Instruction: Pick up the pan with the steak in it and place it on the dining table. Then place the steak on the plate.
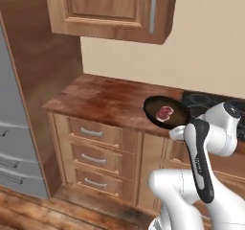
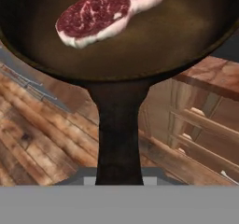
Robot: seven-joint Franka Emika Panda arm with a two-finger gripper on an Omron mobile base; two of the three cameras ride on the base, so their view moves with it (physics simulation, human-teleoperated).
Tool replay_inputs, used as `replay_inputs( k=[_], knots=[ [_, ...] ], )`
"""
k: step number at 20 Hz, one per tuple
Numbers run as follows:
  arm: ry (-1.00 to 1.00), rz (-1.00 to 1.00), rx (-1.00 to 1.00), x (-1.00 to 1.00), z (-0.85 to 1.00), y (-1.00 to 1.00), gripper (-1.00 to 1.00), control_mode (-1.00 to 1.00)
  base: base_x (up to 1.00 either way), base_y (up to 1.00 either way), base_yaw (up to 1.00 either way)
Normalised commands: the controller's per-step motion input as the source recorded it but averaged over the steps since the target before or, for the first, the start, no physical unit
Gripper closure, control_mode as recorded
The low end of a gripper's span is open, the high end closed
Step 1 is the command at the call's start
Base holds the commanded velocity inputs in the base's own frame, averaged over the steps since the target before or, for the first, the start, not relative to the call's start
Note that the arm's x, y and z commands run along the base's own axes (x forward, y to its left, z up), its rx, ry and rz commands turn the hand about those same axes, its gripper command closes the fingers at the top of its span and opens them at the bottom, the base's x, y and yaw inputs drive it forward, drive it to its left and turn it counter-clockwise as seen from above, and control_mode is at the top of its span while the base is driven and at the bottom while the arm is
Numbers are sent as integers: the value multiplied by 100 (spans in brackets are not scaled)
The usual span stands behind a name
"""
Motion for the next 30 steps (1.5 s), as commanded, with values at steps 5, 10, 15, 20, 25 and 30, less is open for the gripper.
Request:
replay_inputs(
  k=[5, 10, 15, 20, 25, 30],
  knots=[
    [0, 0, 0, 0, 0, 0, 100, 100, -14, -1, 49],
    [0, 0, 0, 0, 0, 0, 100, 100, -13, 0, 50],
    [0, 0, 0, 0, 0, 0, 100, 100, -12, 0, 50],
    [0, 0, 0, 0, 0, 0, 100, 100, -12, 0, 50],
    [0, 0, 0, 0, 0, 0, 100, 100, -19, 0, 47],
    [0, 0, 0, 0, 0, 0, 100, 100, -31, 0, 42]
  ],
)
